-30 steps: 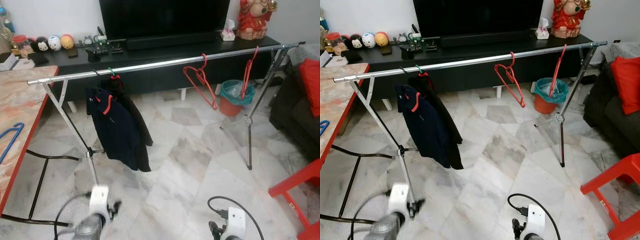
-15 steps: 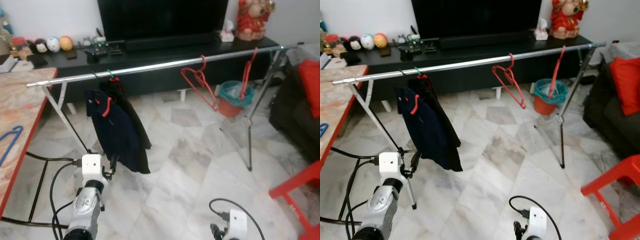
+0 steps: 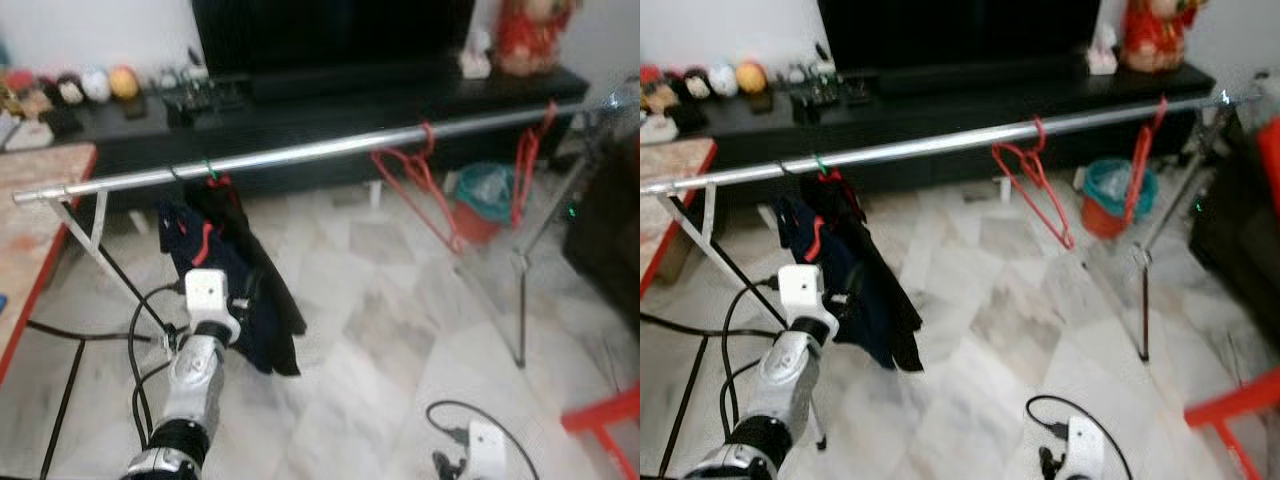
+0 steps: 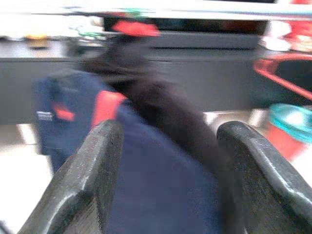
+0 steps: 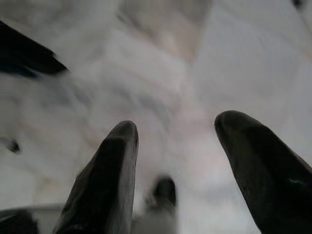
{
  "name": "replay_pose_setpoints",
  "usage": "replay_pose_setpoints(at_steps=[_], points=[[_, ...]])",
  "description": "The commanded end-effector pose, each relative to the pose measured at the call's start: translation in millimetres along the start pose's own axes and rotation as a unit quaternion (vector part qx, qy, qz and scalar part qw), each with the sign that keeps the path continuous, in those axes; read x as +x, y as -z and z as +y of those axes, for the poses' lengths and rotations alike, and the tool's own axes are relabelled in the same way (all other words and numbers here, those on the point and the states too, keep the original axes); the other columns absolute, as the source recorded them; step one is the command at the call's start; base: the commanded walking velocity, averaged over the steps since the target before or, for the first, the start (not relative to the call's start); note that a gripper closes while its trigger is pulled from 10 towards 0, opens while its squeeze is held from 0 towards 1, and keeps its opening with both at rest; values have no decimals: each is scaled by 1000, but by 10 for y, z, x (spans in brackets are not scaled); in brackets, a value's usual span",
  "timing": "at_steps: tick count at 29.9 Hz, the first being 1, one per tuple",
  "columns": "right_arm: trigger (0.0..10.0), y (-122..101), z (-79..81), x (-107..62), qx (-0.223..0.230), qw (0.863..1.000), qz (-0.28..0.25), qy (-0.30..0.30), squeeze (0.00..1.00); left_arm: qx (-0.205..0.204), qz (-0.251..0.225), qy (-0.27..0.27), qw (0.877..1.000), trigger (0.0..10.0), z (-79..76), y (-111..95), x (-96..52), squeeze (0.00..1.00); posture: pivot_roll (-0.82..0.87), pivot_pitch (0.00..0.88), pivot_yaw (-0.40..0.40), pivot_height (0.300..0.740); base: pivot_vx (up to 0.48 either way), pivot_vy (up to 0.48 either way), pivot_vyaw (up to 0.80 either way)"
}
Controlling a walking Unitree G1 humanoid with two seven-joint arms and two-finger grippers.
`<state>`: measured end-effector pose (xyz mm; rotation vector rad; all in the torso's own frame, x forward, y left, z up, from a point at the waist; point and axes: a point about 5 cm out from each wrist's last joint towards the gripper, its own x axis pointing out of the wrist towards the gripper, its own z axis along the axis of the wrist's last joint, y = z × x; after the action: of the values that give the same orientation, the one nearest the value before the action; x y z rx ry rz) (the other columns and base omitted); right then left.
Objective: Hang hanger
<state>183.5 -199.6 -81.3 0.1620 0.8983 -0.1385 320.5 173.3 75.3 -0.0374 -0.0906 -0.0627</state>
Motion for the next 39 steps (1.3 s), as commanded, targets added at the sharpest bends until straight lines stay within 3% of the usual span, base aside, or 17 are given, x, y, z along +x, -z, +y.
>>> replay_pose_setpoints(at_steps=[1, 8, 10, 20, 31, 39], points=[[10000, 94, 99, -6, 4, 1000, 13, -14, 0, -1, -1, -23, 1000, 10000, 111, -4, -22, 0, -14, 0, 34, 740, 480, 0, 0], [10000, 75, 97, -4, -3, 1000, 8, -16, 0, -7, -12, -51, 999, 10000, 204, -78, 16, 0, -10, 0, 31, 740, 454, 0, 571], [10000, 85, 101, -5, 20, 1000, 8, -16, 0, -9, -13, -57, 998, 10000, 221, -92, 26, 0, -9, 0, 31, 740, 0, 0, 203], [10000, 64, 107, -1, 16, 1000, 6, -22, 0, -8, -30, -67, 997, 10000, 213, -191, 89, 0, -9, 0, 34, 740, 0, 0, 0], [10000, 56, 138, 4, 16, 999, 6, -27, 0, -42, 43, 4, 998, 10000, 52, -187, 240, 0, -8, 0, 55, 740, 0, 0, 0], [10000, 62, 174, 6, 20, 999, 6, -30, 0, 2, 88, 15, 996, 10000, -8, -248, 365, 0, -1, 4, 69, 740, 0, 0, 0]])
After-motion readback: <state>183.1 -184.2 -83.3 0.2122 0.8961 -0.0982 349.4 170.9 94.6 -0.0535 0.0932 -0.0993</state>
